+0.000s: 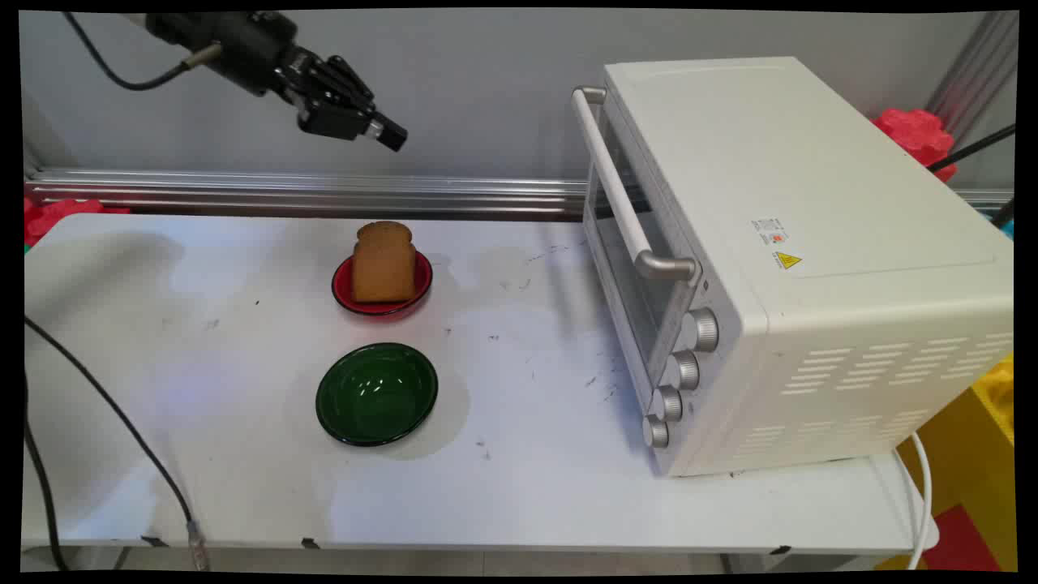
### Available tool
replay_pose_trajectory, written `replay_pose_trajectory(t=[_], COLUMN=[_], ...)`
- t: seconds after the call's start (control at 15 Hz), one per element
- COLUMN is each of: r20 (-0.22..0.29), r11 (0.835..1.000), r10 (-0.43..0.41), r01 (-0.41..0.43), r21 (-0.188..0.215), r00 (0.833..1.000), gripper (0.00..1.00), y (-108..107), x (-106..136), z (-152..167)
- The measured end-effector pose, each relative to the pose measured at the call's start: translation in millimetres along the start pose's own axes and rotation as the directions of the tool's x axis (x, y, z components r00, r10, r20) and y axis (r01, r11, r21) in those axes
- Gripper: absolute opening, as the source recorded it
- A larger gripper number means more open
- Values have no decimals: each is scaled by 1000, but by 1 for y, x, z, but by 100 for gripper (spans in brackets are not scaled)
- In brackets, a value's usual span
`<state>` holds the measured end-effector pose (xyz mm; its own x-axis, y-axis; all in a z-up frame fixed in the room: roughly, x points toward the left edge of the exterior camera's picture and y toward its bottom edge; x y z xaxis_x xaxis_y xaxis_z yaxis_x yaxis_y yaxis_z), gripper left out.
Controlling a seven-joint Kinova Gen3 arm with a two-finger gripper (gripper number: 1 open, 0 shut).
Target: Open the oven
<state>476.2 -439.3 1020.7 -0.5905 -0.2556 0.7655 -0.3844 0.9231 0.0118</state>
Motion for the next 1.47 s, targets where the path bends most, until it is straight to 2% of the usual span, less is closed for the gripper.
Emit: replay_pose_trajectory(t=[0.6,1.27,1.47], r20=[12,36,60], r11=[1000,998,997], r10=[17,60,69], r01=[-17,-60,-71], r21=[-3,22,28], r00=[1000,998,996], gripper=[0,0,0], y=[8,6,3], x=[46,140,157], z=[47,108,121])
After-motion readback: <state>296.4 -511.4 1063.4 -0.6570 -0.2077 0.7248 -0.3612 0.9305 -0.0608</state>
